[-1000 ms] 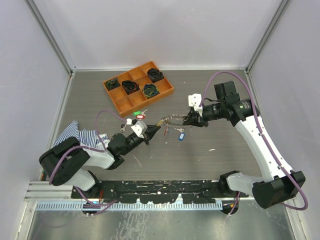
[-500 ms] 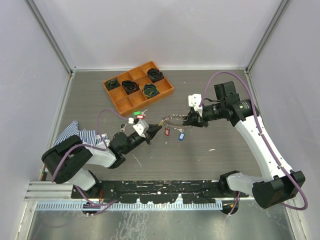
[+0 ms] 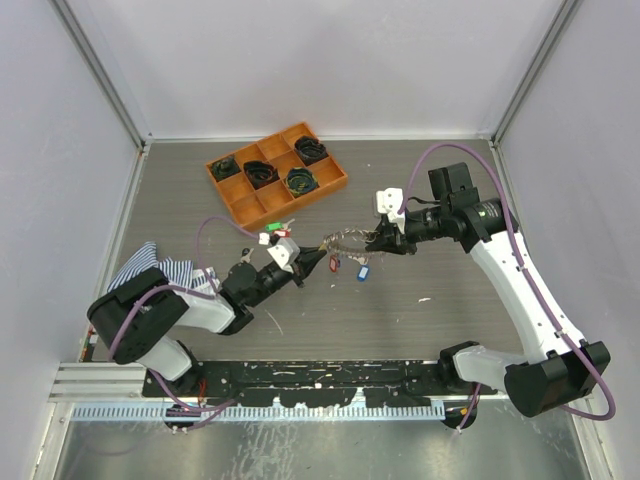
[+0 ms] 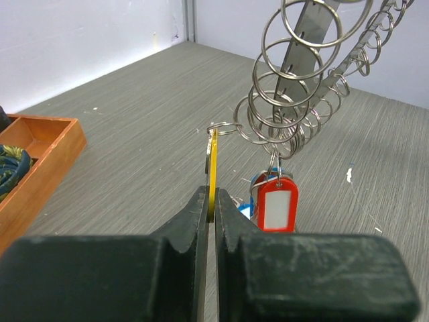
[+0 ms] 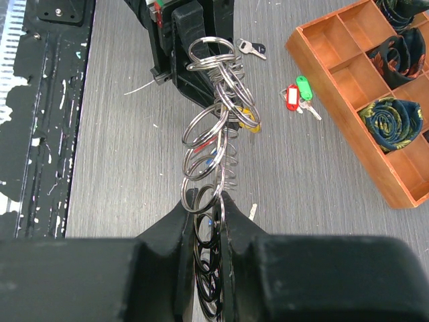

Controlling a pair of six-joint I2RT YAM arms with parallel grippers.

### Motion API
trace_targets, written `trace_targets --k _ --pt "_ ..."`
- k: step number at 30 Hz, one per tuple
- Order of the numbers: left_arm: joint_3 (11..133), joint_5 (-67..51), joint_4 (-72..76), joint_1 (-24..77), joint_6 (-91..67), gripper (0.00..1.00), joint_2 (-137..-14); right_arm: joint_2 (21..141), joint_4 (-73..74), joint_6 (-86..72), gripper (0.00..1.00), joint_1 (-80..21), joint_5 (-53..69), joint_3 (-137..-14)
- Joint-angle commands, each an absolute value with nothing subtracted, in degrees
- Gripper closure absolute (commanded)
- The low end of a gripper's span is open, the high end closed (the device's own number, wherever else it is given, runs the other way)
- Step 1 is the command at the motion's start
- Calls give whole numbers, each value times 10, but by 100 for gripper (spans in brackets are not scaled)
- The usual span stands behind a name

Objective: Remove the keys from the keyring

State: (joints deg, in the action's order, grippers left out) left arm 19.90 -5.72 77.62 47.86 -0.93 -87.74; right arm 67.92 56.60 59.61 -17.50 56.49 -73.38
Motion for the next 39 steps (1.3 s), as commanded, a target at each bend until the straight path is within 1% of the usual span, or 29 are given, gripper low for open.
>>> trace_targets --k 1,6,14,27,39 --pt "221 -55 819 475 -14 92 -884 677 547 594 99 -173 600 -742" --pt "225 -58 819 475 -17 86 -889 677 549 597 99 -173 603 -743" --pt "228 -59 819 475 -20 79 -892 677 551 599 99 -174 605 -743" --pt "226 -72 819 475 -11 65 -885 677 555 604 99 -175 609 -744" --pt "231 -124 819 475 3 54 -888 679 560 609 99 -173 617 -744"
